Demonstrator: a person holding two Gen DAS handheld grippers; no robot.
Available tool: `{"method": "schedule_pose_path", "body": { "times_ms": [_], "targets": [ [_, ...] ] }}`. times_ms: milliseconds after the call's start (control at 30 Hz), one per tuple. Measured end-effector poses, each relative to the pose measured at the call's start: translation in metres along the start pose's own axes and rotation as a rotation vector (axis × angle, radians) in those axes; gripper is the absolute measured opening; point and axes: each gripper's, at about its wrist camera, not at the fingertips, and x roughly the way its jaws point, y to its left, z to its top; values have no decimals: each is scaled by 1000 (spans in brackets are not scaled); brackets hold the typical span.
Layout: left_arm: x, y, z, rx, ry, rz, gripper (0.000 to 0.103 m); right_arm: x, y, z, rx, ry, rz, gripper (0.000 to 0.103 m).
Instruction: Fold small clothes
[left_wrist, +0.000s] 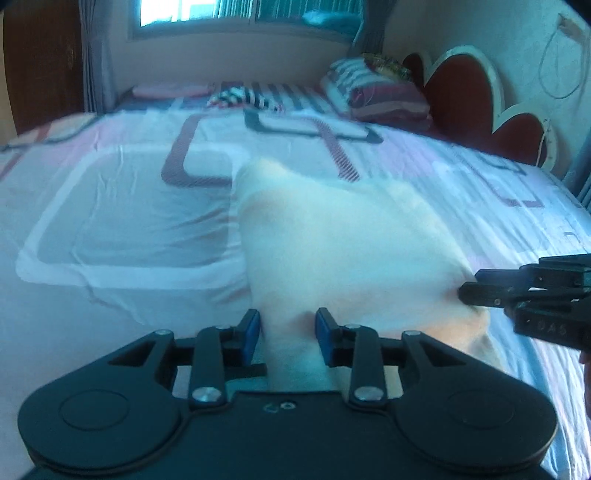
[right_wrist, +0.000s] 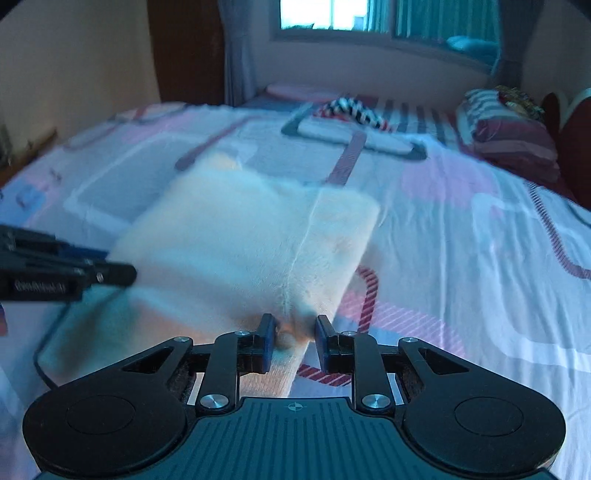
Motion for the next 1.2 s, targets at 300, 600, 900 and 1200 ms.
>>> {"method": "schedule_pose_path", "body": {
  "times_ms": [300, 600, 900, 1200],
  "targets": [
    [-7, -2, -25, 0, 29, 5, 33, -11, 14, -27, 15, 25, 10, 23],
    [-19, -6, -41, 14, 28, 19, 38, 1, -7, -27, 133, 33, -4, 23],
    [-25, -8, -54, 0, 37, 28, 38, -21, 8, -59, 159, 44, 21, 23],
    [-51, -7, -65, 9, 10, 51, 42, -55, -9, -73, 339, 9, 110, 23]
  ]
}}
